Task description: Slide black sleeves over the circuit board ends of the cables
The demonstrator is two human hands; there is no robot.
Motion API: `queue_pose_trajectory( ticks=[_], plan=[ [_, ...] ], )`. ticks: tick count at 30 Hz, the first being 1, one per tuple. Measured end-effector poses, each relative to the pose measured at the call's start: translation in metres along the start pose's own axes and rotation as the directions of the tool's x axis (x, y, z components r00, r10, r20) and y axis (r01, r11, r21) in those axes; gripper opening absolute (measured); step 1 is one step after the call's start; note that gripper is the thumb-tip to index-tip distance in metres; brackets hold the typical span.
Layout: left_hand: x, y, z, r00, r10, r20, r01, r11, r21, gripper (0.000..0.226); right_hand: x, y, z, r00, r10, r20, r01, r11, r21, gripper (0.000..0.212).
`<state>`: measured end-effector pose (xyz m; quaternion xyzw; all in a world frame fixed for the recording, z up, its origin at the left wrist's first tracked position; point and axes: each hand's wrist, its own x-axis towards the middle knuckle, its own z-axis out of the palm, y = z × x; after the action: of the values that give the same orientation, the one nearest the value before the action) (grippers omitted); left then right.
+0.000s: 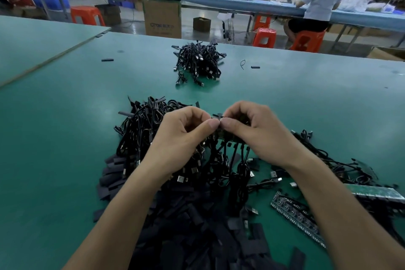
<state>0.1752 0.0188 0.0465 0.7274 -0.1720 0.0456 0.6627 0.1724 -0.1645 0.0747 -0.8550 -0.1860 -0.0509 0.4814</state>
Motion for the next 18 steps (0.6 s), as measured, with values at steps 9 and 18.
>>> queue_pose_trajectory(
  ticks=[9, 18],
  plan=[
    [-0.0001, 0.0001, -0.0052, 0.996, -0.013, 0.088, 0.02, 0.997, -0.073, 0.016, -0.0005, -0.0007, 0.0016, 0.994, -0.024, 0.11, 0.014, 0.995, 0.095, 0.014],
    [-0.0026, 0.0011, -0.0017, 0.984, -0.068, 0.163, 0.097, 0.979, -0.18, 0.021, -0.0039, -0.0003, -0.0052, 0.987, -0.05, 0.153, 0.024, 0.985, 0.17, 0.01]
  ],
)
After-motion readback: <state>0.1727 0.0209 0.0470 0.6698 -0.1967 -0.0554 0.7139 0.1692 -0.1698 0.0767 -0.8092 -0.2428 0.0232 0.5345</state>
